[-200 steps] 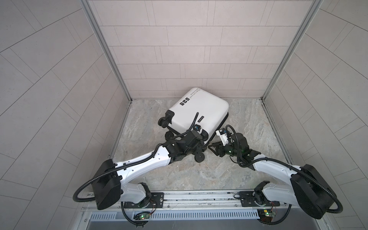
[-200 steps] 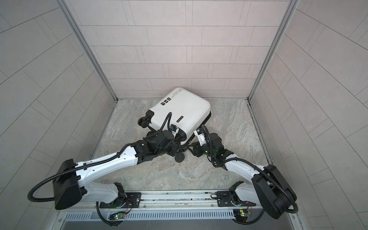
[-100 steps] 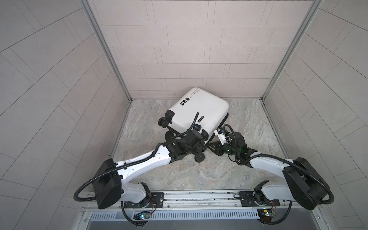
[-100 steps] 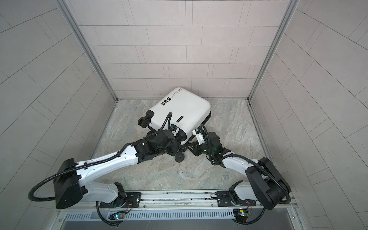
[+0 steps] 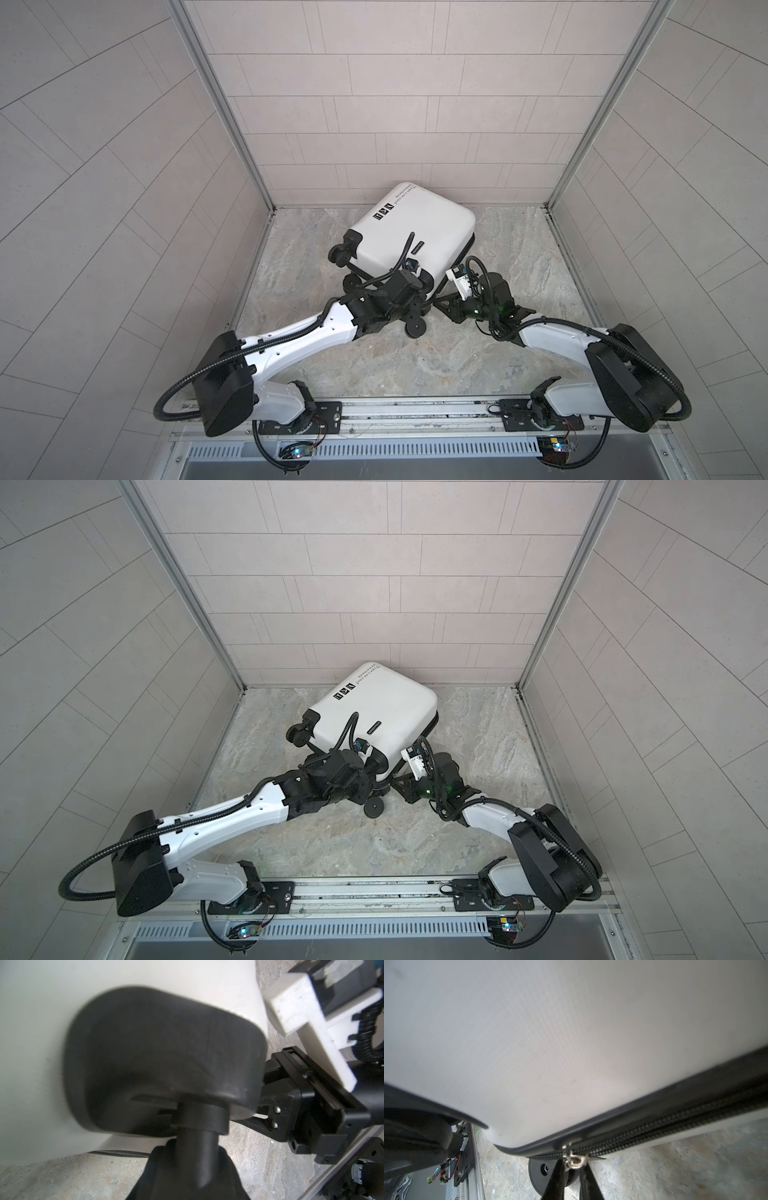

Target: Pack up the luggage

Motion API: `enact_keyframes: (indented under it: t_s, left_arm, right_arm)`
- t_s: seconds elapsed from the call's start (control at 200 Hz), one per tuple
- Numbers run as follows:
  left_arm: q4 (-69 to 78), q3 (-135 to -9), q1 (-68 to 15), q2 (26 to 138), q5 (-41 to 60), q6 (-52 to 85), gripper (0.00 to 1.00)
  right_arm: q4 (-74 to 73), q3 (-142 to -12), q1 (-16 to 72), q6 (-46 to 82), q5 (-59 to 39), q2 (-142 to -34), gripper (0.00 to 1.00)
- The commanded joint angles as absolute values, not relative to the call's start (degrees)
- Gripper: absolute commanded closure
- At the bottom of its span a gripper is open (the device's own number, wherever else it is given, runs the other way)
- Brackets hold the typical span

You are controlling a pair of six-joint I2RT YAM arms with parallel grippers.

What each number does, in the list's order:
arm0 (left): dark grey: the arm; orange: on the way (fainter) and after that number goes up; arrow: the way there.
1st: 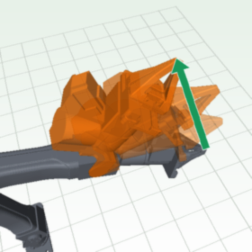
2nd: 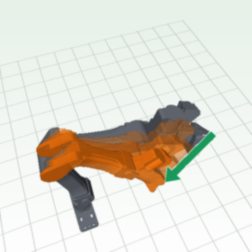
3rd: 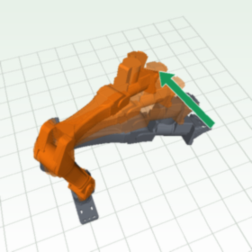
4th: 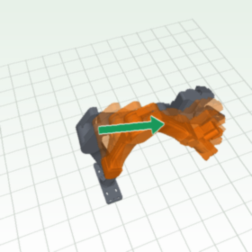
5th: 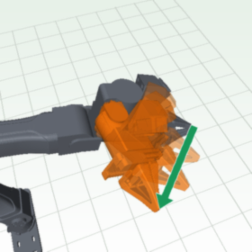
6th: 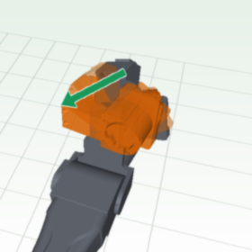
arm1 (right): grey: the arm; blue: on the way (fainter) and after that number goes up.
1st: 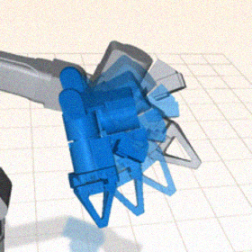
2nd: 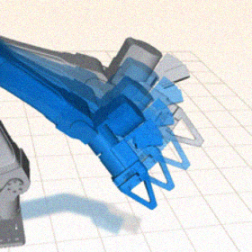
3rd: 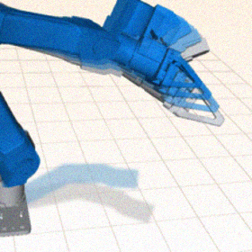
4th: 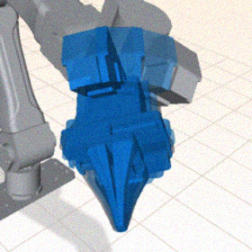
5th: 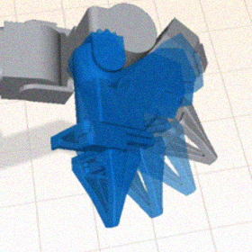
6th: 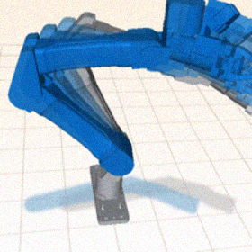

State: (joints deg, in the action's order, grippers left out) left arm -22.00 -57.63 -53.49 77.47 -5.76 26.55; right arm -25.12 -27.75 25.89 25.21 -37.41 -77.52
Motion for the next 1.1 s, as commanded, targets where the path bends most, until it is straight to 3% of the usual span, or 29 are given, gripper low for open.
enact_keyframes:
  t_s: [0.0,0.555,1.096]
  left_arm:
    - [-21.53,-60.92,-52.82,76.51,-10.44,31.29,1.00]
    - [-21.62,-61.11,-52.76,76.64,-10.27,31.29,1.00]
    - [-21.71,-59.63,-52.91,74.36,-10.20,31.62,1.00]
  right_arm:
    - [-27.51,-29.33,25.14,25.40,-34.69,-78.02,0.87]
    - [-25.79,-29.53,24.96,26.65,-31.98,-75.46,1.00]
    - [-18.02,-30.63,24.80,25.84,-22.15,-72.52,1.00]
